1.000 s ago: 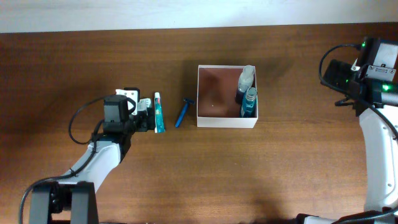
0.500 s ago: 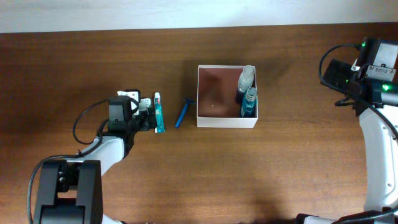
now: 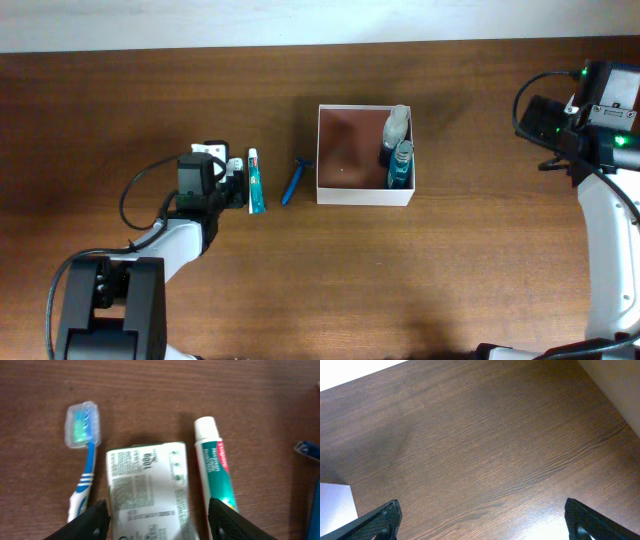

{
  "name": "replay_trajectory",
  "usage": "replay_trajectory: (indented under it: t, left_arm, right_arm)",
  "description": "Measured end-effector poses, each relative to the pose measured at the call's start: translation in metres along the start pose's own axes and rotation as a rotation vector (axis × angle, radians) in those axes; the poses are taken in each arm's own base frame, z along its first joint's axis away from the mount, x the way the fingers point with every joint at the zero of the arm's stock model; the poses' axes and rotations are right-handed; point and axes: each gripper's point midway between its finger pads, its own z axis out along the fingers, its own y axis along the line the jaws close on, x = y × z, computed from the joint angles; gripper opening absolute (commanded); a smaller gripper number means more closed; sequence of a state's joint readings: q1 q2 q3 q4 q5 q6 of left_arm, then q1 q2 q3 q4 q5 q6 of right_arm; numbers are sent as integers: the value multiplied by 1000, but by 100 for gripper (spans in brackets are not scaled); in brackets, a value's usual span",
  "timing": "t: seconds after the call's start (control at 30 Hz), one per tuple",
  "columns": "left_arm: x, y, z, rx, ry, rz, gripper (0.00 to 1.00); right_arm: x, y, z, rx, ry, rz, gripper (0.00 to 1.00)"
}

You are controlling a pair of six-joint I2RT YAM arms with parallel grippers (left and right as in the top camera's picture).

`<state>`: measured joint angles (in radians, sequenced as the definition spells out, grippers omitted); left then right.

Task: Pack container
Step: 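Move the left gripper over the green-white soap box and descend, then close the left gripper on the soap box and lift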

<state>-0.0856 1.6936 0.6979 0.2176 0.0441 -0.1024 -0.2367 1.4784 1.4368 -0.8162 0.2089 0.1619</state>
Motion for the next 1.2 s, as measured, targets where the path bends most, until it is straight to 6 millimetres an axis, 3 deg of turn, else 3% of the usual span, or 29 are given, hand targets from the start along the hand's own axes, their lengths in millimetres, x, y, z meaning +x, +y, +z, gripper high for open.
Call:
replay_trajectory:
  t: [0.23, 0.47, 0.5, 0.53, 0.7, 1.2]
  left_arm:
    - [-1, 2, 1, -30, -10, 8, 64]
    - [16, 7, 12, -53, 41, 7, 65]
    - [16, 7, 12, -53, 40, 7, 61]
    - [16, 7, 12, -53, 38, 8, 50]
    - [7, 7, 12, -52, 2, 4, 31]
    - [2, 6, 10, -50, -13, 5, 27]
  right_arm:
    - [0, 0, 0, 0, 0, 0, 99]
    - [0, 0, 0, 0, 0, 0, 99]
    - [0, 0, 0, 0, 0, 0, 99]
    - [0, 0, 0, 0, 0, 0, 99]
    - [0, 0, 0, 0, 0, 0, 99]
    - [0, 0, 0, 0, 0, 0, 99]
